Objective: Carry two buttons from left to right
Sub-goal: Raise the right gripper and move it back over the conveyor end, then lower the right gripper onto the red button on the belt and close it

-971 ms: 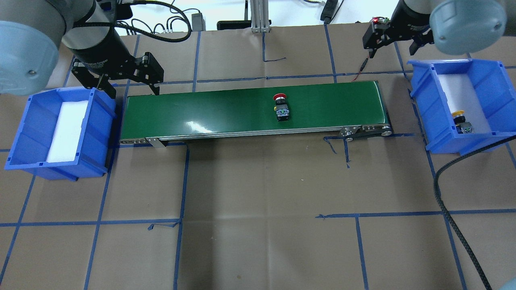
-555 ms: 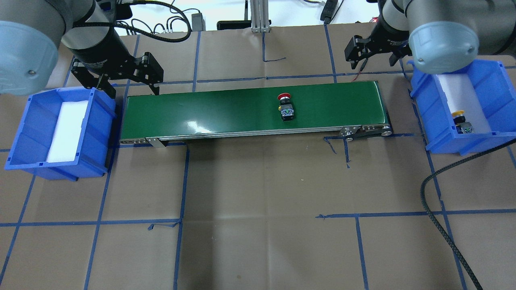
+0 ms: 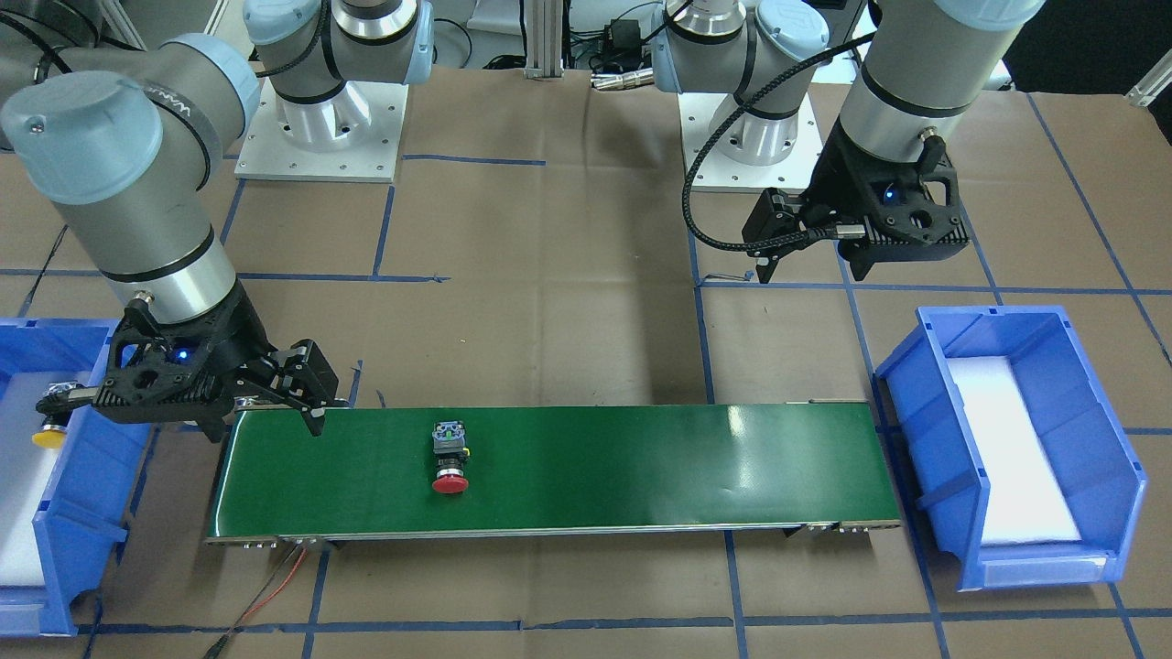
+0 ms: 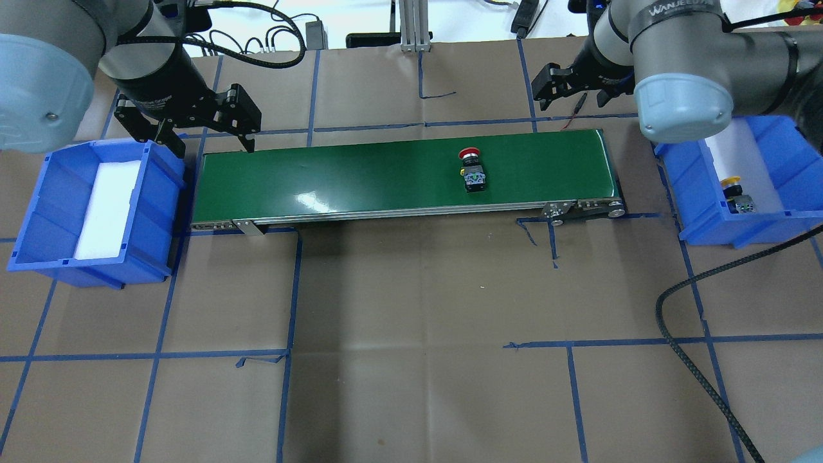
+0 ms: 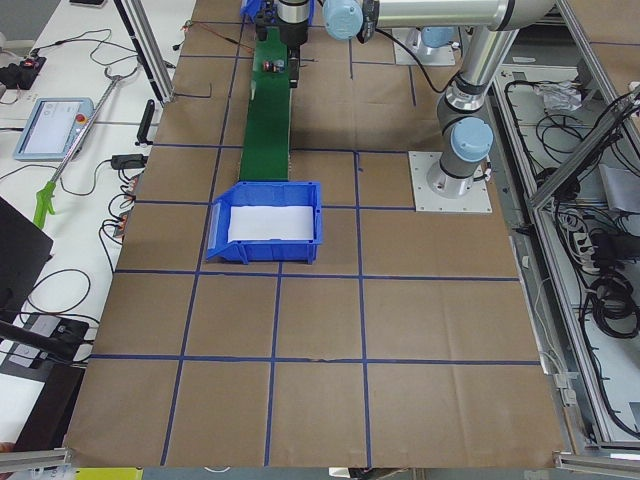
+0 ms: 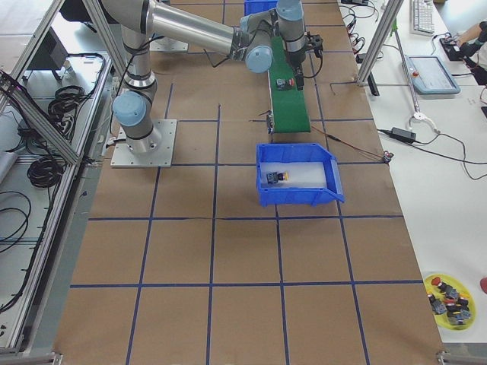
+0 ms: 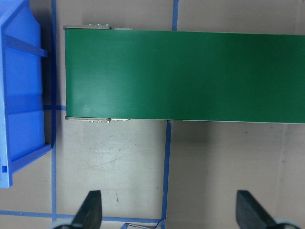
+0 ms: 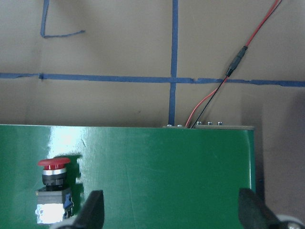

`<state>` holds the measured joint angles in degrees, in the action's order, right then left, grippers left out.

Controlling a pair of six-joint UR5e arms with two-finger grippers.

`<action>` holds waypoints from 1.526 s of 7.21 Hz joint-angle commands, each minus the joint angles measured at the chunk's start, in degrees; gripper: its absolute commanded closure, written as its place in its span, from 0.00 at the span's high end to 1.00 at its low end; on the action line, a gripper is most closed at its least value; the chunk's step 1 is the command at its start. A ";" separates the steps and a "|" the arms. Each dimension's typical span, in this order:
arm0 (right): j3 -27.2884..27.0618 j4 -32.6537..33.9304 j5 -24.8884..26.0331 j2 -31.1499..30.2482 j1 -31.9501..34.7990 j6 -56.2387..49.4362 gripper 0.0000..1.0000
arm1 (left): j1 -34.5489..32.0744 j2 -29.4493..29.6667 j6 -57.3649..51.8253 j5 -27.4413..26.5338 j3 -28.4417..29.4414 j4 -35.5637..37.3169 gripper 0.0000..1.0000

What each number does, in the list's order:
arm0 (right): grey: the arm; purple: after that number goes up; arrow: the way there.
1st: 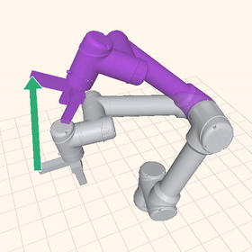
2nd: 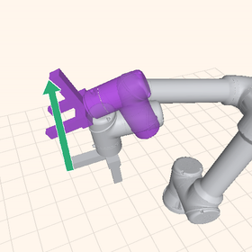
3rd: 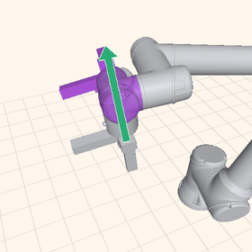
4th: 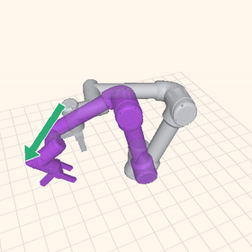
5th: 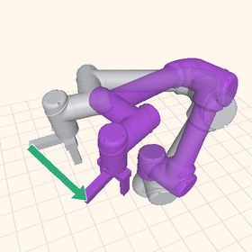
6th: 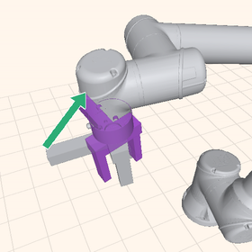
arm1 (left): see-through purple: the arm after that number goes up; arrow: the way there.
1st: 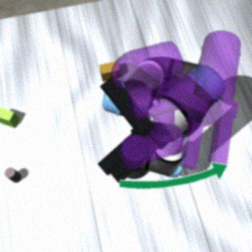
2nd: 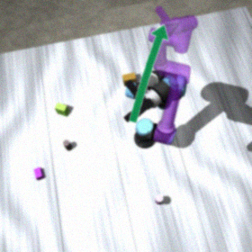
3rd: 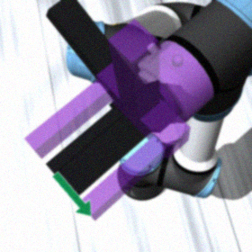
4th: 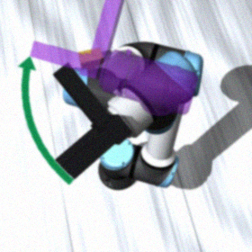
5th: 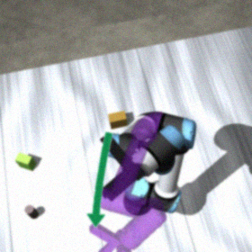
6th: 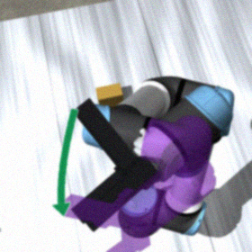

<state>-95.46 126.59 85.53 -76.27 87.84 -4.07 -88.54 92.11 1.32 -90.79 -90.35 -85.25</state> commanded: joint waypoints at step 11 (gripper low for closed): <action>-1.66 4.90 -0.45 3.06 -0.22 0.47 1.00 | -0.05 0.00 -0.09 0.00 0.08 0.00 1.00</action>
<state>-97.07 131.72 85.18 -73.27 87.62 -3.70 -88.56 92.11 1.23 -90.85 -90.34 -85.25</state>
